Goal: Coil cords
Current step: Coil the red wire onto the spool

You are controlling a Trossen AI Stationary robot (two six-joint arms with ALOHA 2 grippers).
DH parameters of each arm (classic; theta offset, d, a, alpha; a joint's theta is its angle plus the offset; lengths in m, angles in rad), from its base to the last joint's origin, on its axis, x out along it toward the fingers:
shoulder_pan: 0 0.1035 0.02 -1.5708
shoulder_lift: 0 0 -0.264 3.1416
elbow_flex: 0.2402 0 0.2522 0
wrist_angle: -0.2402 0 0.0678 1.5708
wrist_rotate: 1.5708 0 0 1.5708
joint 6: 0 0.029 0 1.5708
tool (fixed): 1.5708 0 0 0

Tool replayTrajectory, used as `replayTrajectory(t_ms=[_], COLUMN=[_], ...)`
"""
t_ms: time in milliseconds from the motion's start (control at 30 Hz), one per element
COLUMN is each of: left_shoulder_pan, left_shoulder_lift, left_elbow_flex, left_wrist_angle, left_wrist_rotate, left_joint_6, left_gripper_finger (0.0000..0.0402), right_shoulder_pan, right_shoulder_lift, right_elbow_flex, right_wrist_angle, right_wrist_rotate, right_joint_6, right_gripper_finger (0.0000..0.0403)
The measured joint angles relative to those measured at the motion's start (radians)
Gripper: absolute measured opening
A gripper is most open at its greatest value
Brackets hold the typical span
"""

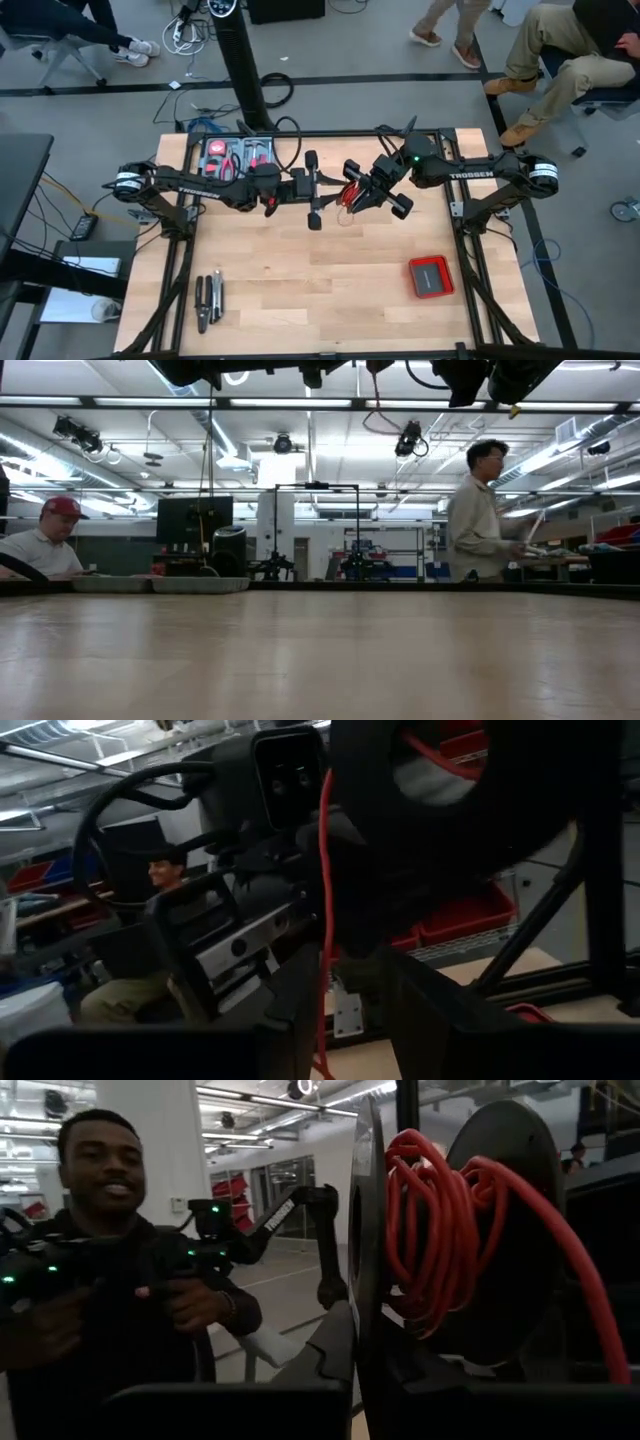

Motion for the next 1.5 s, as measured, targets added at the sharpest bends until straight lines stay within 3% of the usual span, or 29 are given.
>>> replayTrajectory(t_ms=[467, 533, 633, 800, 1067, 1500], left_shoulder_pan=[0.000, 0.000, 0.000, 0.003, -0.005, -0.074], left_shoulder_lift=[0.000, 0.000, 0.000, 0.000, 0.000, -0.002], left_elbow_flex=[0.000, 0.000, 0.000, 0.000, 0.000, 0.000], left_wrist_angle=[0.014, 0.007, -0.001, -0.008, -0.067, -0.102], left_wrist_rotate=[-0.095, -0.126, -0.130, -0.126, -0.024, 0.072], left_joint_6=[0.001, 0.001, -0.004, -0.033, -0.135, -0.164], left_gripper_finger=[0.0105, 0.0082, 0.0019, 0.0003, 0.0001, 0.0000], right_shoulder_pan=[0.000, 0.000, 0.000, 0.001, -0.004, -0.062], right_shoulder_lift=[0.000, 0.000, 0.000, 0.000, 0.000, 0.000], right_elbow_flex=[0.000, 0.000, 0.000, -0.001, -0.001, -0.002], right_wrist_angle=[-0.032, -0.031, -0.032, -0.027, 0.033, 0.018], right_wrist_rotate=[0.071, 0.071, 0.072, 0.071, 0.054, 0.034], right_joint_6=[-0.071, -0.071, -0.069, -0.060, -0.021, -0.012], right_gripper_finger=[0.0002, 0.0002, 0.0002, 0.0002, 0.0002, 0.0002])
